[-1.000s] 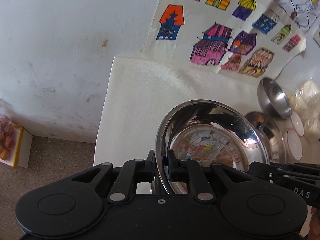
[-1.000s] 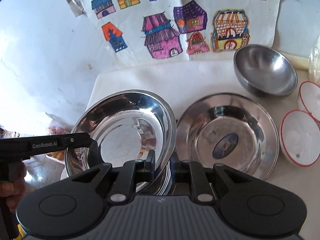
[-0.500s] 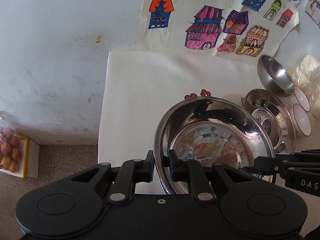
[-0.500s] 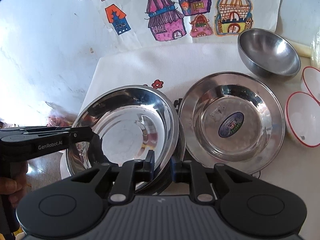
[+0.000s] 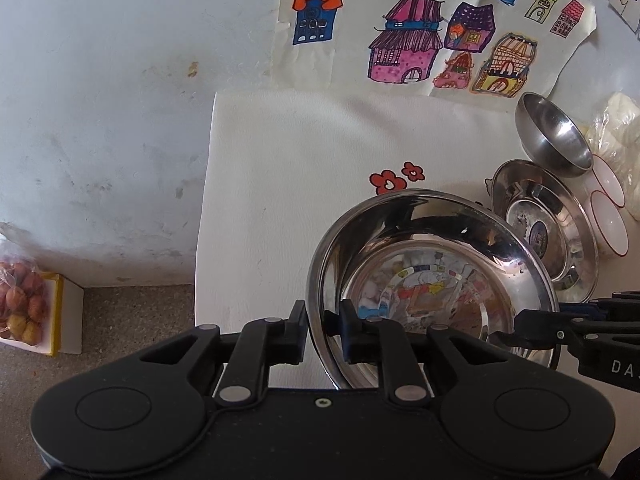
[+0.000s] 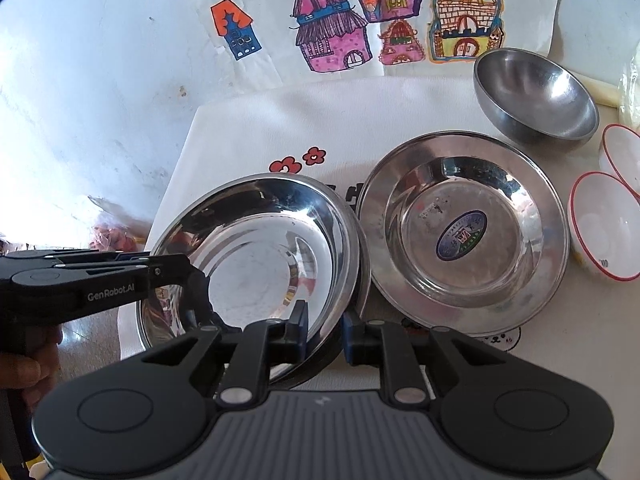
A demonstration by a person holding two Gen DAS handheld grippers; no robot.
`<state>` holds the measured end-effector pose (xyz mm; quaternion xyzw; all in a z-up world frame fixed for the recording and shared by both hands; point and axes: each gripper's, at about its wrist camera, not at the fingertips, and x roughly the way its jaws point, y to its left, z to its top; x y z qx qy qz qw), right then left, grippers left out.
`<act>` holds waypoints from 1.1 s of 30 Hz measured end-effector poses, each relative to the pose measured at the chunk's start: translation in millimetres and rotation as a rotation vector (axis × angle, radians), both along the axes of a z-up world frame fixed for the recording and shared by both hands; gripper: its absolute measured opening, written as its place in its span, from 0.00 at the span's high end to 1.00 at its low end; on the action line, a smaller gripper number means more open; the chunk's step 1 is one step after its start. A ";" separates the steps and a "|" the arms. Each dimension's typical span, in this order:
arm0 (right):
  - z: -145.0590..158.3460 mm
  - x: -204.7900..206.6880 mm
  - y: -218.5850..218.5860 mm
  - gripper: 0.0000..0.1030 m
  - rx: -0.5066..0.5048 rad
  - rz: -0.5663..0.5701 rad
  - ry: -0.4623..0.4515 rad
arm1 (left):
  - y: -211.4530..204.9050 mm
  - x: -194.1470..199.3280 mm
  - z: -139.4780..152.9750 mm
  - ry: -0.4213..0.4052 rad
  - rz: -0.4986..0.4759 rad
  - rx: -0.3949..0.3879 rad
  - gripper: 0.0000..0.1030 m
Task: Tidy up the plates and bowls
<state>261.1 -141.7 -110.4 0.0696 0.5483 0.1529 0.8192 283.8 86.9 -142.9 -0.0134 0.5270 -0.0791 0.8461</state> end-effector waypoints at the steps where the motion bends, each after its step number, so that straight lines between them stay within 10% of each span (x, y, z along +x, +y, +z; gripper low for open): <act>1: 0.0 0.1 0.8 0.79 -0.001 0.003 0.000 | -0.2 -0.2 0.1 0.000 0.000 0.001 0.83; 14: 4.8 -6.8 0.1 0.61 -0.010 0.033 -0.012 | -5.0 -9.0 12.7 -0.035 0.047 0.013 0.49; 22: 10.9 -11.0 -16.3 0.32 0.017 0.021 -0.039 | -13.5 -14.0 28.2 -0.092 0.092 0.065 0.13; 33: 19.5 -14.5 -74.2 0.00 0.087 -0.018 -0.067 | -50.4 -8.1 45.8 -0.133 0.146 0.040 0.01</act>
